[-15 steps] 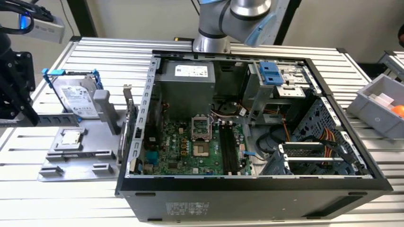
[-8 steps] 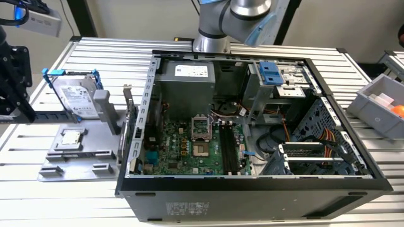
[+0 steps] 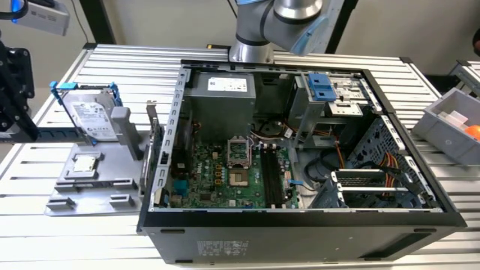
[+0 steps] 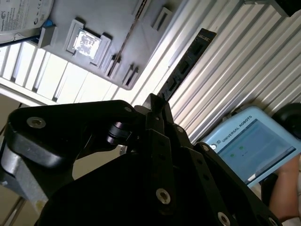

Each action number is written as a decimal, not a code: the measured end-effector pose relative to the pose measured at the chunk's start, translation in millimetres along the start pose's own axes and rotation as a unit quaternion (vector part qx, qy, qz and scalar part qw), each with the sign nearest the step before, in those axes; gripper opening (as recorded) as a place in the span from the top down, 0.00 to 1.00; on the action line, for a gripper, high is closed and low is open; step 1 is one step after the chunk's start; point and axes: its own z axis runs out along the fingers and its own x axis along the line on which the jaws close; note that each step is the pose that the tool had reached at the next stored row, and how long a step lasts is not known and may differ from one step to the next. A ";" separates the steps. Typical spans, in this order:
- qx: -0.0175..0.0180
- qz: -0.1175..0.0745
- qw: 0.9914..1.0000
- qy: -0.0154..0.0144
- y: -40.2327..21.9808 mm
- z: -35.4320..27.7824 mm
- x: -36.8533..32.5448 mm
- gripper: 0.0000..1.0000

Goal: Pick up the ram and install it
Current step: 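Pick up the ram and move it above insertion slot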

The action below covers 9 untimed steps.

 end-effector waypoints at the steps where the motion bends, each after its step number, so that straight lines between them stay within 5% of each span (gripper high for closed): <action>1: 0.000 0.000 1.000 0.000 0.0 -0.8 0.0 1.00; 9: 0.000 0.000 1.000 0.000 0.0 -1.1 0.0 1.00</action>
